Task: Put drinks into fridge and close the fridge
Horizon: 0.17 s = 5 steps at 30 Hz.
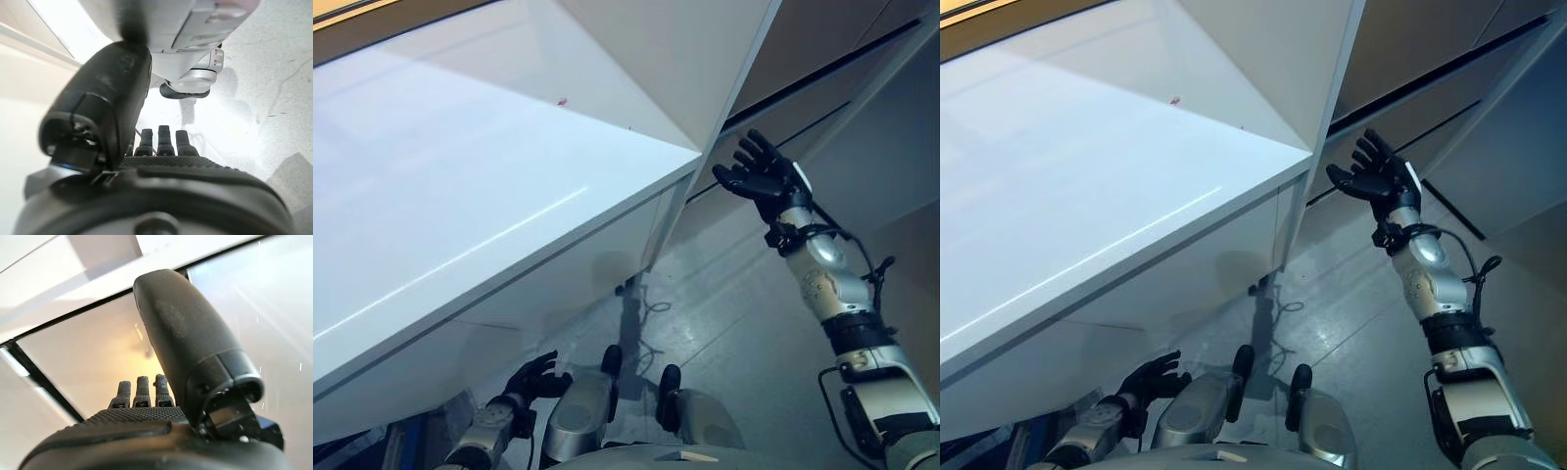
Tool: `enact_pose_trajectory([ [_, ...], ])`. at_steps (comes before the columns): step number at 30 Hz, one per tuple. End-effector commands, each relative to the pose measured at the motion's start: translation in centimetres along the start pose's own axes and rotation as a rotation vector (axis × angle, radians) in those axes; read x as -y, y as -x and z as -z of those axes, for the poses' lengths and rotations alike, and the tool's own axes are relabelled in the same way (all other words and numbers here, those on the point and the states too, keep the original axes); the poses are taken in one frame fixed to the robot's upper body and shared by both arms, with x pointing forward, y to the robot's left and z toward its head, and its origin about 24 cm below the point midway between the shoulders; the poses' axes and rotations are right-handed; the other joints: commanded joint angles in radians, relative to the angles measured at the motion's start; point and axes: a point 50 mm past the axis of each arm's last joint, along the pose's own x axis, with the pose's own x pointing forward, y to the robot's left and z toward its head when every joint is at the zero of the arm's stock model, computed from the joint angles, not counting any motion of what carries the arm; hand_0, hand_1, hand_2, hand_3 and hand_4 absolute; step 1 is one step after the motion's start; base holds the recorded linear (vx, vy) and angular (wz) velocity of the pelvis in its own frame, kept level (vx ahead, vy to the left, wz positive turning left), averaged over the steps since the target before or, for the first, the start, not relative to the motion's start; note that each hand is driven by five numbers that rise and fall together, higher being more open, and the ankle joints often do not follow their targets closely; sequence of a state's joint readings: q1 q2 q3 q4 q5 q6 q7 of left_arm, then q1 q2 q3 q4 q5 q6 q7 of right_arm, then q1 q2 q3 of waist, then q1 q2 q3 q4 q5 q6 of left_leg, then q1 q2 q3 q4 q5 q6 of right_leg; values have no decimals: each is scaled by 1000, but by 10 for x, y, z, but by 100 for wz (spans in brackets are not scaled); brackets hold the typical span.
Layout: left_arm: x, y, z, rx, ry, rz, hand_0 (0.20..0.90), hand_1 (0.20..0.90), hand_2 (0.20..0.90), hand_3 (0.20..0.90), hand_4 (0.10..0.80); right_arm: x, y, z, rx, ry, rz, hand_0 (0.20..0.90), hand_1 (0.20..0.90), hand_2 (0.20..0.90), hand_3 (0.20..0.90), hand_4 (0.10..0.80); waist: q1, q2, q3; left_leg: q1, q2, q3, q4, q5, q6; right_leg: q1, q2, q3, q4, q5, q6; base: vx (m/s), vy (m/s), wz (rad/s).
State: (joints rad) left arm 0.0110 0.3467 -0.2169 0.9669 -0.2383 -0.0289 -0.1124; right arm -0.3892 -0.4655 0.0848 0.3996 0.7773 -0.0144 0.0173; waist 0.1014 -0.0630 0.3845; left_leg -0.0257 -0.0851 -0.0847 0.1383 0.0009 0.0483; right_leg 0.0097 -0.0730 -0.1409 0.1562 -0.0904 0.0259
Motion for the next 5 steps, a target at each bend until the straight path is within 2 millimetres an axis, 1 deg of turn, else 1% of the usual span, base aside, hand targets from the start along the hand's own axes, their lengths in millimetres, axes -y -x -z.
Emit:
enact_pose_trajectory([
  [1,17,5,24,-43,75,41,900,900,900,900,800,15,26,27,-66,69,-24,900,900,900,900,800,-46,22,-164,32,30,80,-58,-66,-12,-9,43,30,-51,41,3,-45,-17,-10],
  [2,18,6,25,-41,88,42,900,900,900,900,800,19,32,38,-115,77,-16,900,900,900,900,800,-50,22,-170,38,33,84,-69,-62,-14,-5,44,29,-58,42,4,-42,-23,-15],
  [3,19,6,25,-38,112,44,900,900,900,900,800,28,48,64,-209,105,9,900,900,900,900,800,-59,22,-187,50,39,94,-90,-56,-19,6,46,26,-73,43,5,-42,-25,-19],
  [4,20,5,24,-31,118,43,900,900,900,900,800,35,60,84,-296,108,40,900,900,900,900,800,-67,23,-198,61,44,103,-106,-50,-24,16,48,20,-84,44,5,-37,-22,-17],
  [5,20,5,24,-30,122,46,900,900,900,900,800,39,68,95,-350,102,57,900,900,900,900,800,-71,24,-204,66,47,110,-113,-48,-26,22,48,17,-88,44,5,-22,-11,-11],
])
